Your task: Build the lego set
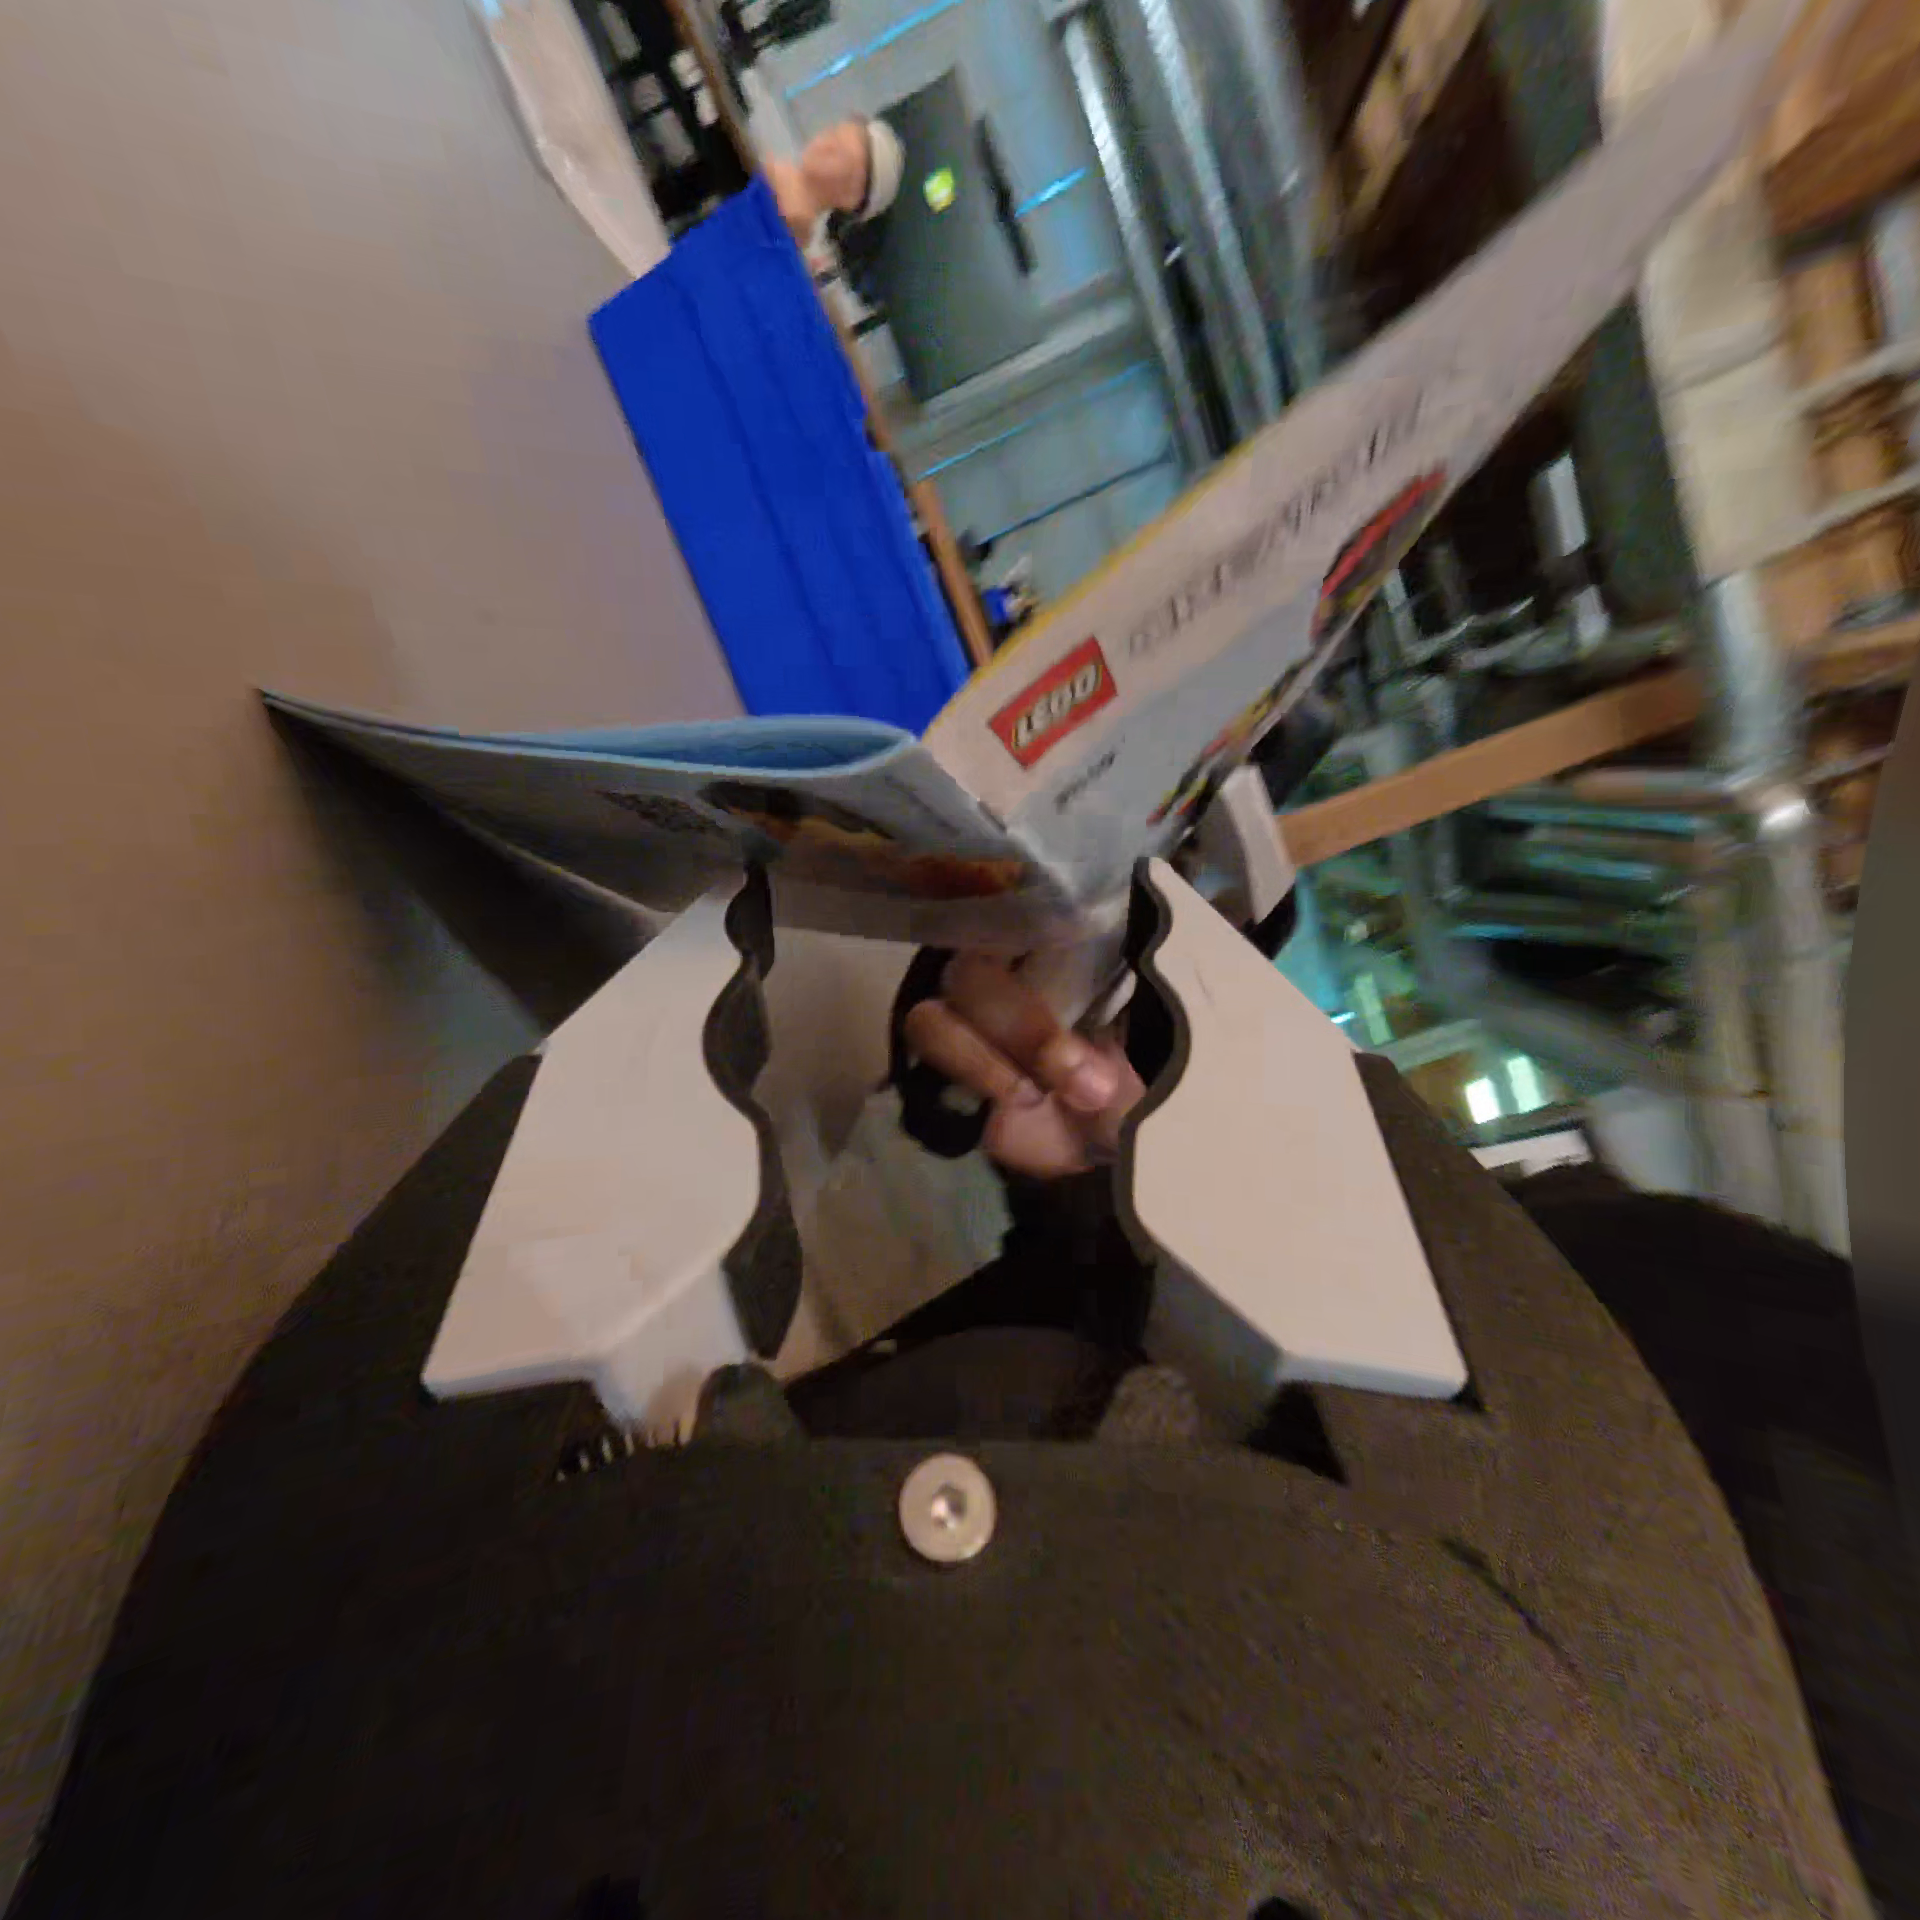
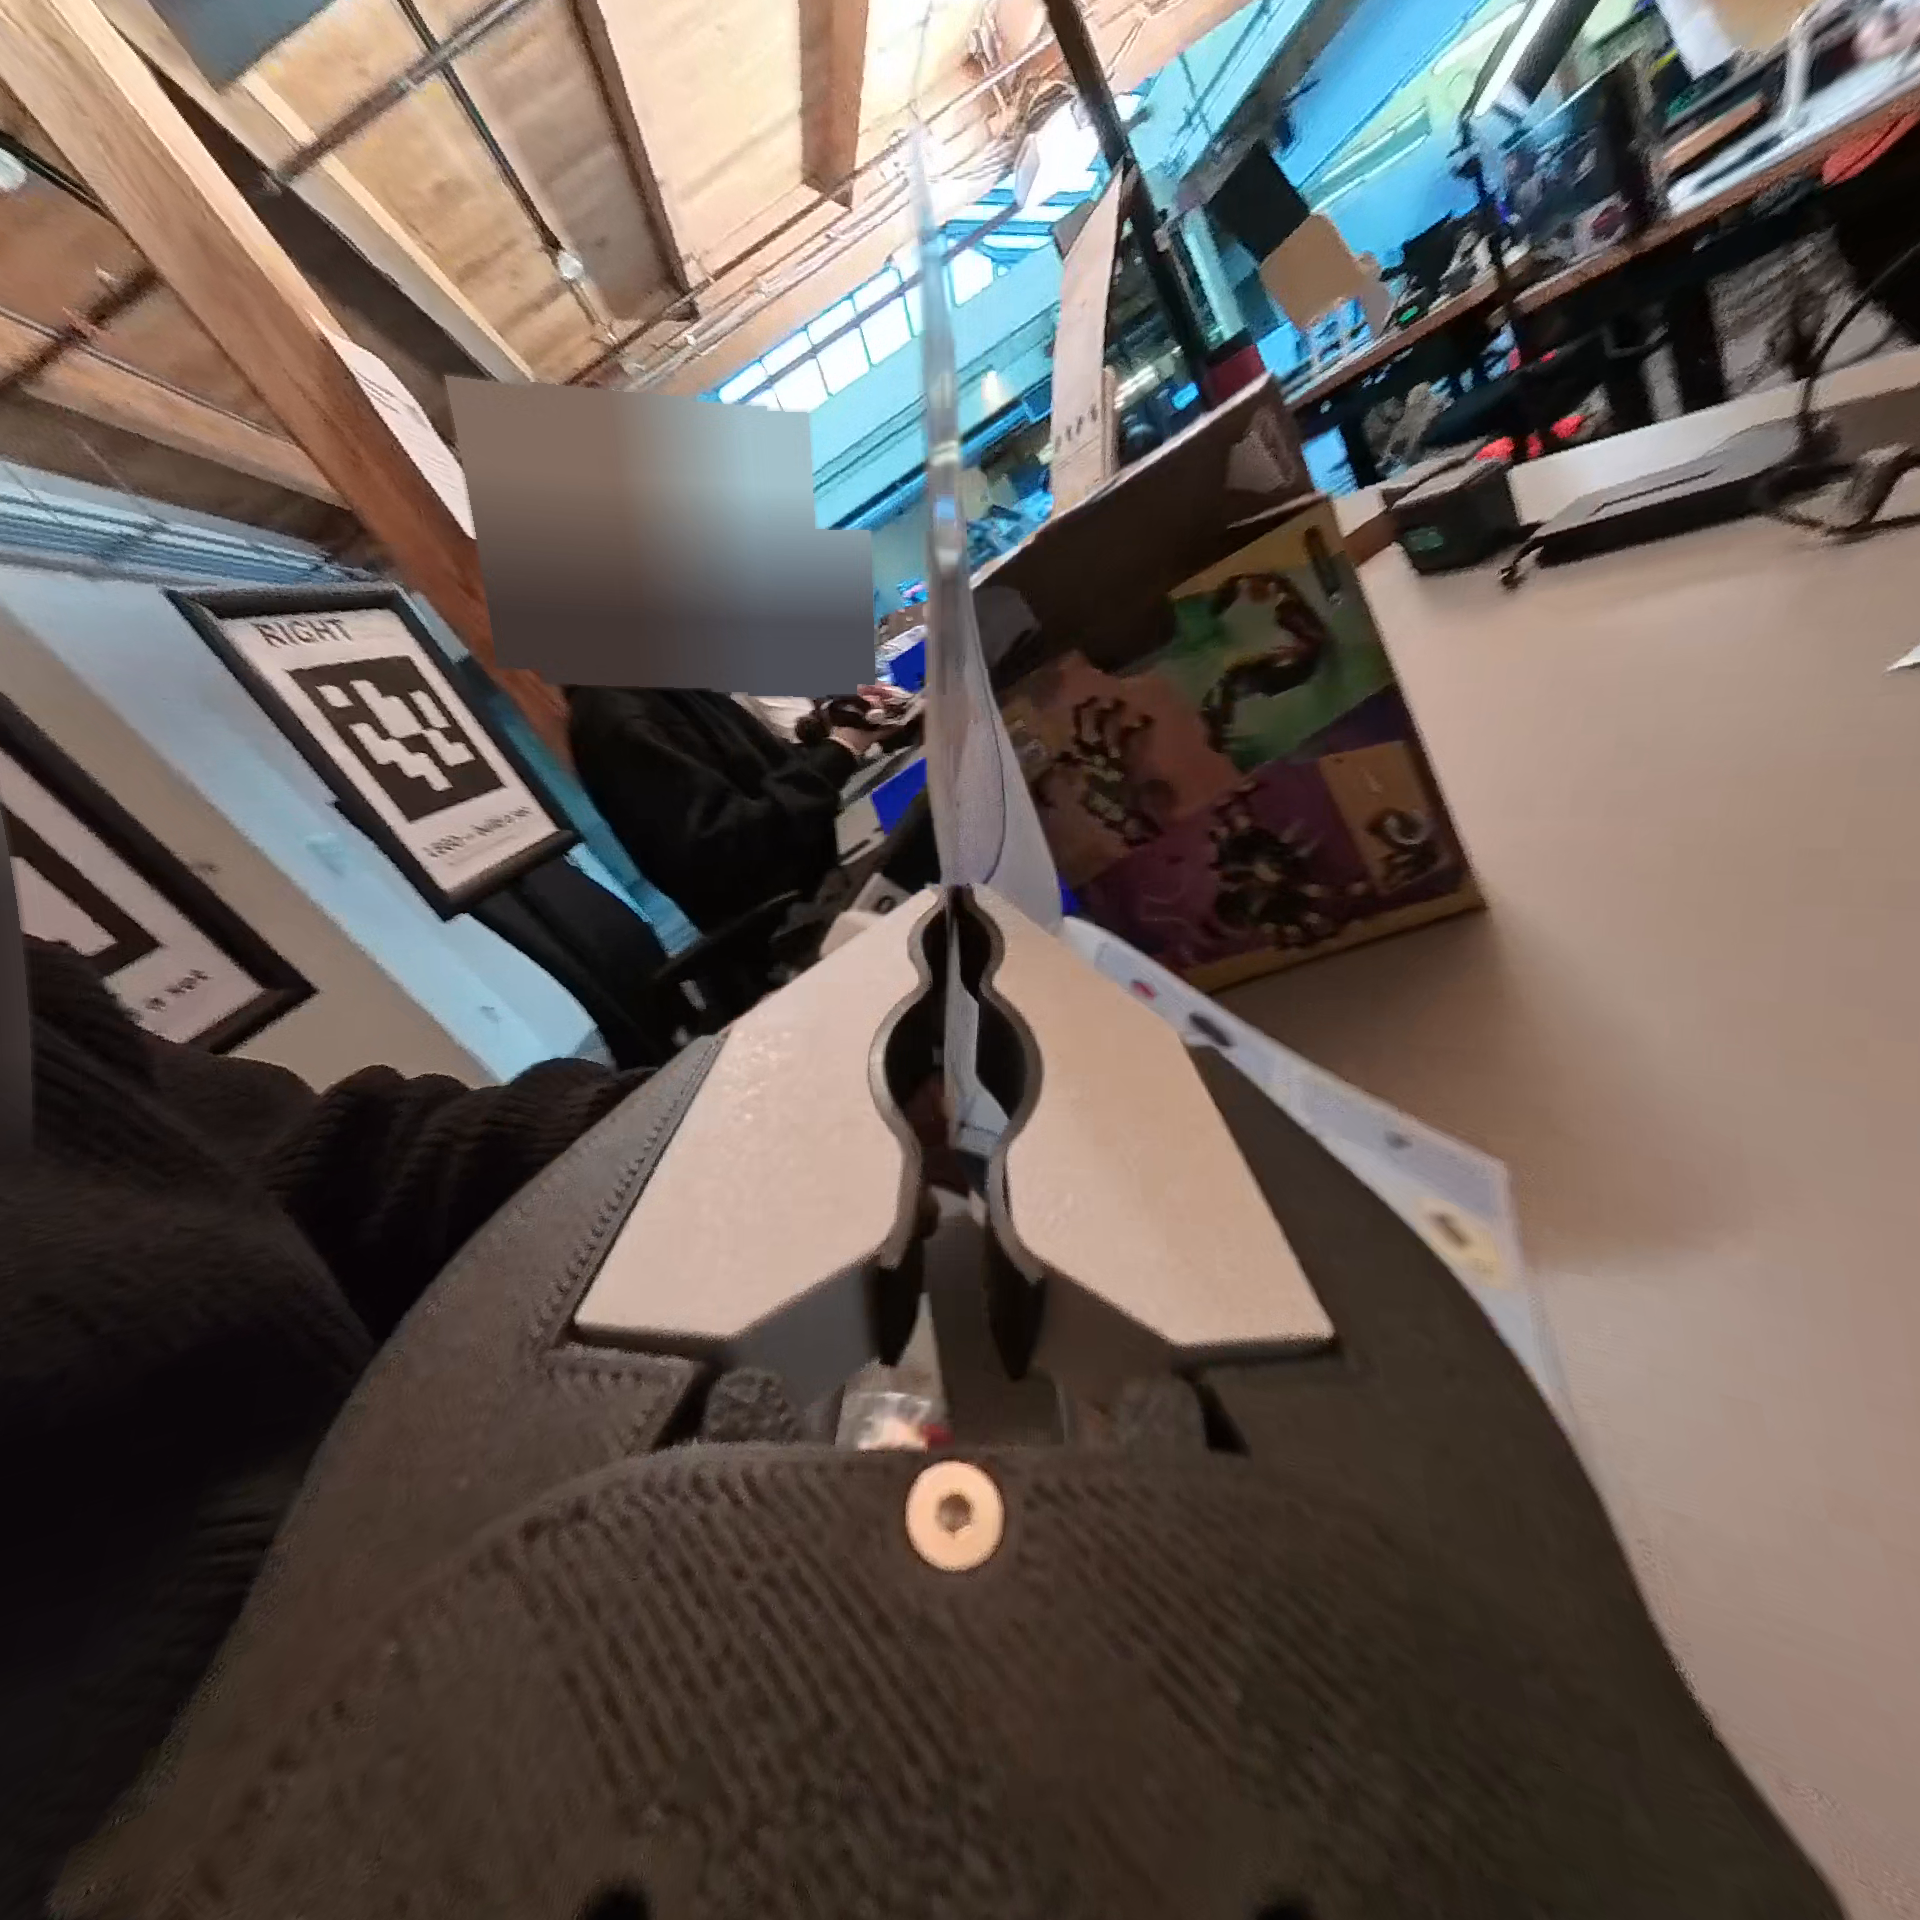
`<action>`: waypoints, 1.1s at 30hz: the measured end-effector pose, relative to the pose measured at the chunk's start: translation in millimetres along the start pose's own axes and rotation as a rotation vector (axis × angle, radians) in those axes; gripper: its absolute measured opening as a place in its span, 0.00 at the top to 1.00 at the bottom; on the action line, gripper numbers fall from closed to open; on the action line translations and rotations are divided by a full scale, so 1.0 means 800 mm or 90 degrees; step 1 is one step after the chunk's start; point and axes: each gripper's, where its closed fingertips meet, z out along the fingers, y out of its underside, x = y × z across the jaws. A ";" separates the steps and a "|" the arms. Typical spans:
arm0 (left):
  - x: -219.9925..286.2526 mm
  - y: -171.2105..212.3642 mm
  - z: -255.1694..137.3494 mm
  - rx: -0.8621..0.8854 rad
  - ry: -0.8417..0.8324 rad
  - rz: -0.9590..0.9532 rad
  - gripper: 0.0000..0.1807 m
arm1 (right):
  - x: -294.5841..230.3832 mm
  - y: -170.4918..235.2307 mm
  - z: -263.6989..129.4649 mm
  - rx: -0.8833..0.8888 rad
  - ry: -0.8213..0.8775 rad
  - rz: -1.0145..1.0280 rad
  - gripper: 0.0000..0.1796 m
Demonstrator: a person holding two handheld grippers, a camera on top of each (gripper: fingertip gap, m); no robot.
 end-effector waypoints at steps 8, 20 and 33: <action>0.010 -0.042 -0.028 0.113 0.034 0.030 1.00 | 0.006 0.016 0.004 -0.037 0.009 -0.005 0.94; -0.030 -0.042 -0.043 0.063 -0.156 0.143 1.00 | 0.049 0.017 -0.017 -0.117 0.121 -0.146 0.85; -0.039 -0.050 -0.053 0.041 -0.265 0.295 1.00 | 0.029 0.220 -0.016 -0.636 0.032 -0.497 0.51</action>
